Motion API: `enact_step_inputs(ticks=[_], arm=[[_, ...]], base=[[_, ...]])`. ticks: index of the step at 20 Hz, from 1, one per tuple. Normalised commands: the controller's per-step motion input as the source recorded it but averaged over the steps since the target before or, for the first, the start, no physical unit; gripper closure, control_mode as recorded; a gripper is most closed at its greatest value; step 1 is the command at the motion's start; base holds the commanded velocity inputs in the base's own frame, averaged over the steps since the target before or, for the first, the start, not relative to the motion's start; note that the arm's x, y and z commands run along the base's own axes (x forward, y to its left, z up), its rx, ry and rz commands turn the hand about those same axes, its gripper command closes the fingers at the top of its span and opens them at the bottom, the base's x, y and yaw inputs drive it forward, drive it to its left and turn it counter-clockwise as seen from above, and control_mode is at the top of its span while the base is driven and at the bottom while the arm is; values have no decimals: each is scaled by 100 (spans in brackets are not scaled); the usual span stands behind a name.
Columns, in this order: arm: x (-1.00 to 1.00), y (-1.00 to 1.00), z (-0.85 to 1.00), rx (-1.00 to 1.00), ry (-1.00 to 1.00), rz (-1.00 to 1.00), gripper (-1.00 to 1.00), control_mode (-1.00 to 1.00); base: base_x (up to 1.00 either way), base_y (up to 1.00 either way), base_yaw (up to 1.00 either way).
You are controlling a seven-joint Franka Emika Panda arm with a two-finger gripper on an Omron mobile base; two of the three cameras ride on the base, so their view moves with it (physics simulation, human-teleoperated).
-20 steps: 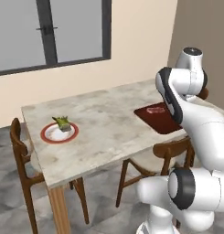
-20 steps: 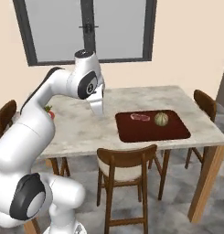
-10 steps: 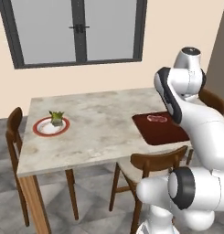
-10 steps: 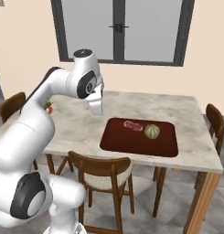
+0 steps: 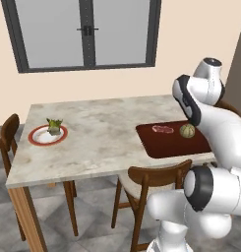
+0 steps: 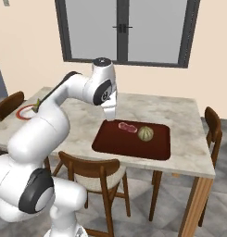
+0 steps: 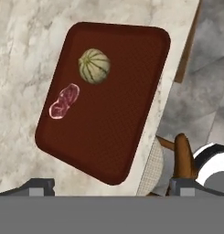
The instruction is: Create a steak meal by picking up the steak and asparagus from the tray and placing them on the plate. Leave the squash on the tray.
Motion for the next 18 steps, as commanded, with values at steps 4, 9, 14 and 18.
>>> enact_step_inputs(ticks=[4, 9, 14, 18], arm=[[41, -5, -53, 5, 1, 0, -100, -100], [55, 0, -48, 6, 8, 0, -100, -100], [48, 0, -48, 3, 12, 0, -100, -100], [44, 0, -53, 0, 16, 0, -100, -100]], base=[[0, 0, 0], [0, 0, 0], [0, 0, 0], [0, 0, 0]])
